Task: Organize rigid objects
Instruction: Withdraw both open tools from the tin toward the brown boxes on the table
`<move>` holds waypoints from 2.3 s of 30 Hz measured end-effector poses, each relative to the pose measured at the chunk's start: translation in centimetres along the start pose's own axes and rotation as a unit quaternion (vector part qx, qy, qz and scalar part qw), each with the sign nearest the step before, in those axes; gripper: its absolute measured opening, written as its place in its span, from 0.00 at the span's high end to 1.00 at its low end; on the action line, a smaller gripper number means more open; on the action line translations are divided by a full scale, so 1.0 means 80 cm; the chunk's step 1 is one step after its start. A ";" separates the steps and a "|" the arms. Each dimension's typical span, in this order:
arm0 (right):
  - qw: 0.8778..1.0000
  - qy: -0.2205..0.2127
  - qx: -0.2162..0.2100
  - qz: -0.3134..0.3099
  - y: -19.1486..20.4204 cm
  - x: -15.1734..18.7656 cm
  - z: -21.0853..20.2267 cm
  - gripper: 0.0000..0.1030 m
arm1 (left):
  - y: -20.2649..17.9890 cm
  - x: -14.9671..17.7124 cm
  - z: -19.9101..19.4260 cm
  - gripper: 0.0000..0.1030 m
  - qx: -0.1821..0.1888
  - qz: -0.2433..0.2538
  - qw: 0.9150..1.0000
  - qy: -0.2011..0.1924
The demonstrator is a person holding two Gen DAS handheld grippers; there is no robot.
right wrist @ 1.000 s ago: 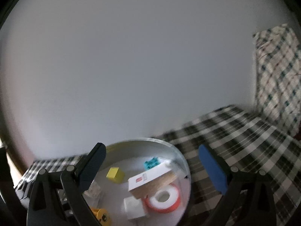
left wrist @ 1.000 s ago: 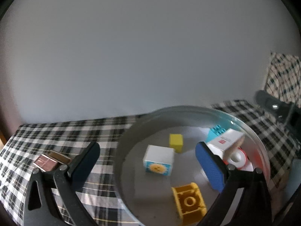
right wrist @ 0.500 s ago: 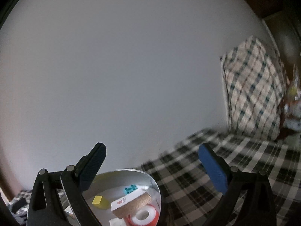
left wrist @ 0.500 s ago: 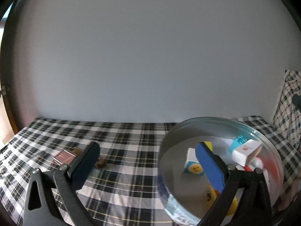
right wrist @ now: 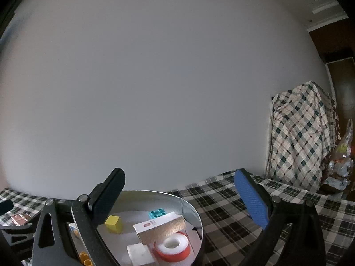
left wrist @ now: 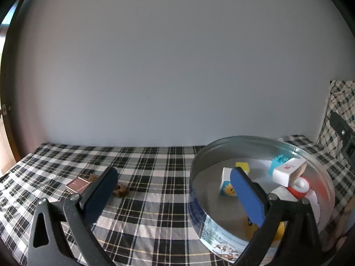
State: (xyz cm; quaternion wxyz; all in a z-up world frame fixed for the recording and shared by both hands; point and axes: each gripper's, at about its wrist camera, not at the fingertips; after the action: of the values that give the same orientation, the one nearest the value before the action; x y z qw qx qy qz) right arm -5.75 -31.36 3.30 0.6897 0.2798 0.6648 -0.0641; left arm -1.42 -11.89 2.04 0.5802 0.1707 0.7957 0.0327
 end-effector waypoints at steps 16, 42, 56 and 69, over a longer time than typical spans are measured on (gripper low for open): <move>0.998 -0.052 0.032 -0.010 0.006 -0.001 -0.042 0.03 | 0.004 0.001 -0.016 0.00 0.005 0.004 1.000 -0.013; 0.999 -0.019 -0.016 -0.033 0.099 0.033 -0.057 0.03 | 0.083 0.021 -0.009 0.01 -0.028 0.005 1.000 -0.006; 0.998 0.024 -0.063 -0.022 0.176 0.065 -0.059 0.03 | 0.160 0.038 0.015 0.01 -0.047 -0.021 0.998 0.021; 0.994 0.059 -0.089 -0.020 0.230 0.088 -0.045 0.03 | 0.250 0.064 0.040 0.00 -0.072 -0.064 0.993 0.068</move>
State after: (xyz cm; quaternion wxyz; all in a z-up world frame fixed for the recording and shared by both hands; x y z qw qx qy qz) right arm 0.27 -12.31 2.23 0.6702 0.2070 0.7127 -0.0022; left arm 4.89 8.00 1.30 0.5364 0.0752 0.8382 0.0641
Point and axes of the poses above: each gripper's, at about its wrist camera, not at the fingertips, and z roughly the way its jaws point, y to its left, x to its underside, and after that the axes turned 14 degrees about z, right-handed
